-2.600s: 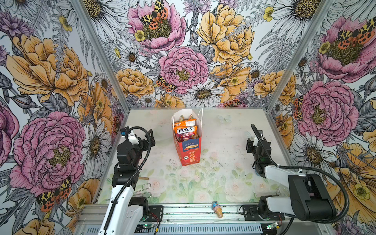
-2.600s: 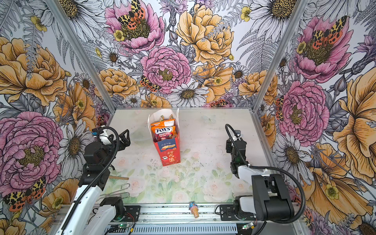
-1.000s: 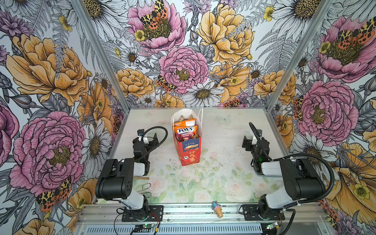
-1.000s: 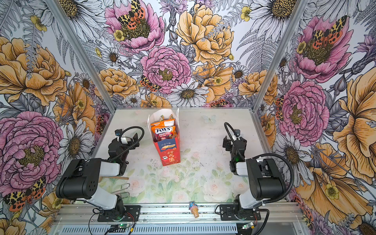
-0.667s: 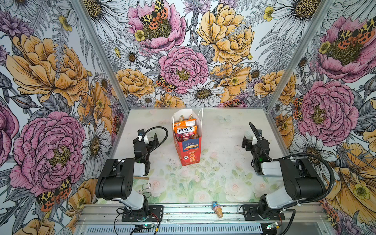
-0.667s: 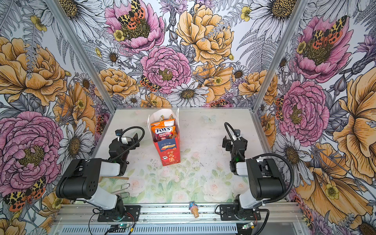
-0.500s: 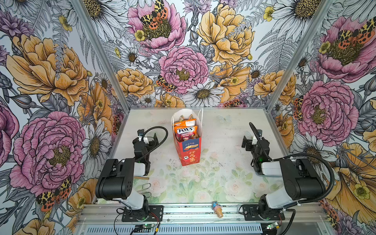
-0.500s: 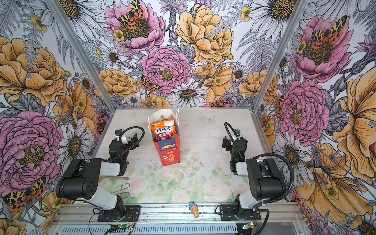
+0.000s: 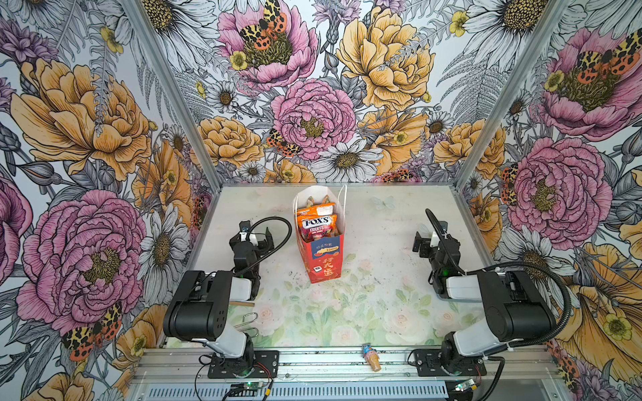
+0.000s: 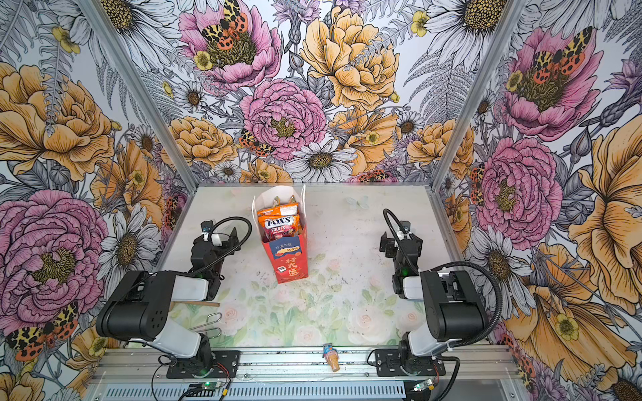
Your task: Place the snacks into the paper bag
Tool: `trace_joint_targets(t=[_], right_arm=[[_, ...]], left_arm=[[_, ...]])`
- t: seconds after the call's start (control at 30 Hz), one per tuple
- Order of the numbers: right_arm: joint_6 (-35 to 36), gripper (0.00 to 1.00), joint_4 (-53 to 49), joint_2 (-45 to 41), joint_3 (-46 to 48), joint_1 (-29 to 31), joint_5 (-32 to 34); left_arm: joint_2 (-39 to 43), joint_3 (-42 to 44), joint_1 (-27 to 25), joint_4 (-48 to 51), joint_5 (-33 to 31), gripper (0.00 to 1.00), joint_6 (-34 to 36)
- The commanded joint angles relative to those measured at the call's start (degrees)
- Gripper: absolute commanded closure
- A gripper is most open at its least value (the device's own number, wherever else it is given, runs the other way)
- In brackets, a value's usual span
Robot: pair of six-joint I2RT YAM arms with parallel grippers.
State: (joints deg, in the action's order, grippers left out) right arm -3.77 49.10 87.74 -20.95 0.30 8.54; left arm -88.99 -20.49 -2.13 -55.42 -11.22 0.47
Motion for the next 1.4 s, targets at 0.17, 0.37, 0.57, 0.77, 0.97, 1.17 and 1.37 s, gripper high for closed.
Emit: trace_joint_targets(t=[0.17,0.37,0.57,0.77,0.97,1.17,1.37], right_arm=[[-0.3,0.00,0.9,0.3,-1.3,-0.2,-0.3],[-0.3,0.00,0.7,0.4,-1.5,-0.2,-0.3],[-0.3,0.00,0.7,0.3,-1.4,-0.2,-0.3],[-0.3,0.00,0.8,0.3,-1.4,-0.3,-0.3],[-0.3,0.00,0.8,0.3,-1.4,-0.2,-0.4],[-0.3,0.00,0.8,0.2,-1.3,-0.2,-0.3],[-0.3,0.00,0.8,0.2,-1.4,-0.3,-0.3]], left_arm=[[-0.1,-0.1,-0.2,-0.9,-2.1,0.01,0.9],[0.0,-0.1,-0.2,-0.8,-2.0,0.01,0.9],[-0.1,-0.1,-0.2,-0.8,-2.0,0.01,0.9],[0.0,-0.4,0.2,-0.2,-1.4,0.01,0.7],[0.0,-0.2,0.0,-0.7,-1.8,0.02,0.9],[0.0,0.0,-0.3,-1.0,-2.0,0.01,1.0],[0.0,0.5,-0.8,-2.2,-2.7,0.01,1.6]])
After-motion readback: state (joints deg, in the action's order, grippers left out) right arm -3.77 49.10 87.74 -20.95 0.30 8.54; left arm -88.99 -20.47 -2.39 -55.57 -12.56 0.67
